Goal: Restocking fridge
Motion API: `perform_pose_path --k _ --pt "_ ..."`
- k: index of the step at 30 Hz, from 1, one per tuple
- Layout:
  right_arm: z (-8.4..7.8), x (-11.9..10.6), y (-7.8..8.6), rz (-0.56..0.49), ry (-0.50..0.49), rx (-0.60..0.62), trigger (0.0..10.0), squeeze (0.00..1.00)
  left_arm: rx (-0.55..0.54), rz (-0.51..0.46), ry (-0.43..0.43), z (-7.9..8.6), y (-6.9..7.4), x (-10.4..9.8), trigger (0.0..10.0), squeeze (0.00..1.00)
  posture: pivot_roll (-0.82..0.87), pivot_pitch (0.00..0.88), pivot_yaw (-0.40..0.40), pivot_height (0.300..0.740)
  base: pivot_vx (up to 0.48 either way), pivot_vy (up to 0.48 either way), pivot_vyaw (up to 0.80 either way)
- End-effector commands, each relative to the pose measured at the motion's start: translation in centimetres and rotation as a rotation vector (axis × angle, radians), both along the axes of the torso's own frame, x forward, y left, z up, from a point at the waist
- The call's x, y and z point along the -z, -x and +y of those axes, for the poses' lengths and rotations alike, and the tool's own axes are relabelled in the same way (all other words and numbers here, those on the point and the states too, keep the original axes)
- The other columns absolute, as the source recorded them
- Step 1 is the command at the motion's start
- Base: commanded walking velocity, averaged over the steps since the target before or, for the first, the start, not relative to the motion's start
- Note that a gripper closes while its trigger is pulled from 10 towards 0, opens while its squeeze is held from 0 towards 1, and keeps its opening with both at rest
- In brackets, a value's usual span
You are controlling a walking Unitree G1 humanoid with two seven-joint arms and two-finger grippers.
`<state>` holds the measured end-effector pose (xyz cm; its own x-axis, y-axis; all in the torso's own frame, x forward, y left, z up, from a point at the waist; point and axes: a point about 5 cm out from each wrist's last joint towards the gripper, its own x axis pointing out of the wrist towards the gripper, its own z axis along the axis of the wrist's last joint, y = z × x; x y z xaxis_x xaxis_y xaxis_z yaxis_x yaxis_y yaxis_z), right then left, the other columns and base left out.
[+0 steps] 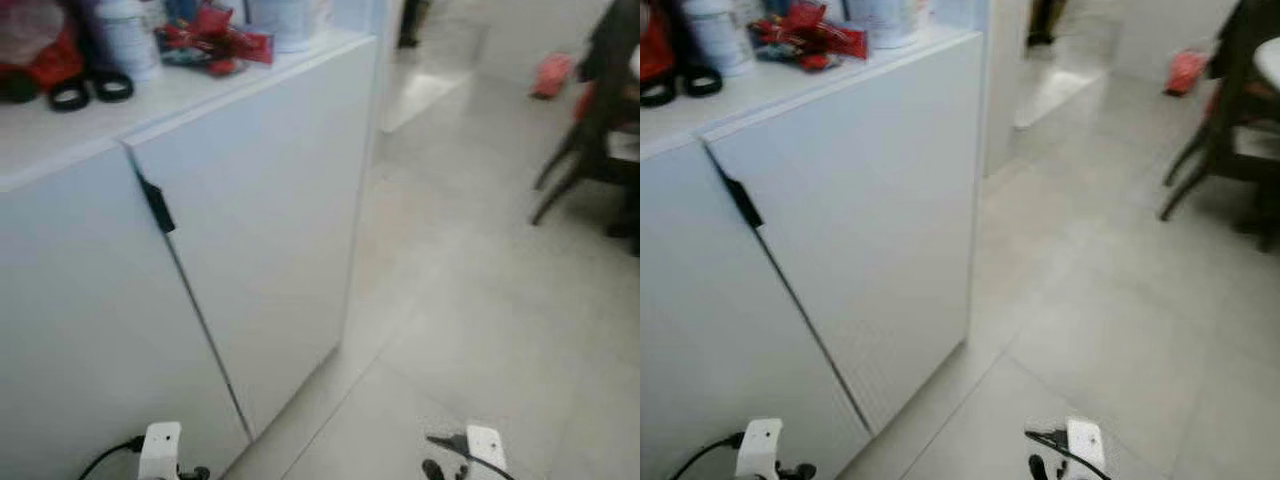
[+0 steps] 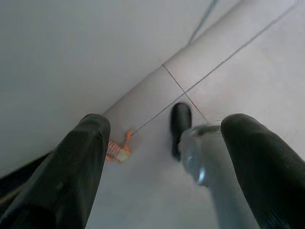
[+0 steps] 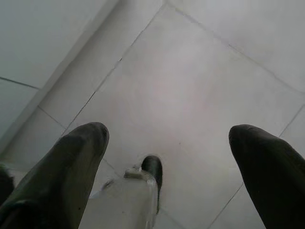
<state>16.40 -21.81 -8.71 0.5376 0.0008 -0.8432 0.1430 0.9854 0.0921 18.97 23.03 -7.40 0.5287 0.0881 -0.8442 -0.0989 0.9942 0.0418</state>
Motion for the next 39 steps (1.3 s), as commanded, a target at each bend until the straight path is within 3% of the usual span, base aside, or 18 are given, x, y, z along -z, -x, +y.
perform_pose_path --k 1,20,21,22,23,24,39 --pt "0.74 -0.07 -0.49 -0.007 -0.006 -0.035 10.0 0.0 0.009 0.022 -0.008 0.32 0.57 0.21 10.0 0.0 -0.14 0.0 -0.046 0.74 0.0 0.0 0.8" --pt "0.7 -0.1 -0.58 -0.002 -0.023 -0.013 10.0 0.0 0.008 0.032 -0.008 0.29 0.59 0.24 10.0 0.0 -0.14 0.008 -0.062 0.74 0.0 0.0 0.8" --pt "0.7 -0.1 -0.57 -0.007 -0.029 0.002 10.0 0.0 0.01 0.032 -0.009 0.29 0.58 0.23 3.0 0.0 -0.14 0.008 -0.062 0.74 0.0 0.0 0.8" --pt "0.72 -0.13 -0.62 -0.014 -0.035 0.009 10.0 0.0 0.007 0.03 -0.007 0.28 0.59 0.24 0.0 0.0 -0.14 0.014 -0.065 0.74 0.0 0.0 0.8" --pt "0.72 -0.13 -0.62 -0.014 -0.035 0.009 10.0 0.0 0.007 0.03 -0.007 0.28 0.59 0.24 0.0 0.0 -0.14 0.014 -0.065 0.74 0.0 0.0 0.8" --pt "0.71 -0.14 -0.65 -0.016 -0.037 0.016 0.0 0.0 0.009 0.032 -0.007 0.26 0.61 0.25 0.0 0.0 -0.14 0.015 -0.066 0.74 0.0 0.0 0.8" --pt "0.72 -0.2 -0.77 -0.018 -0.039 0.008 0.0 0.0 0.022 0.038 -0.006 0.21 0.56 0.24 0.0 0.0 -0.13 0.022 -0.071 0.74 0.0 0.0 0.65"
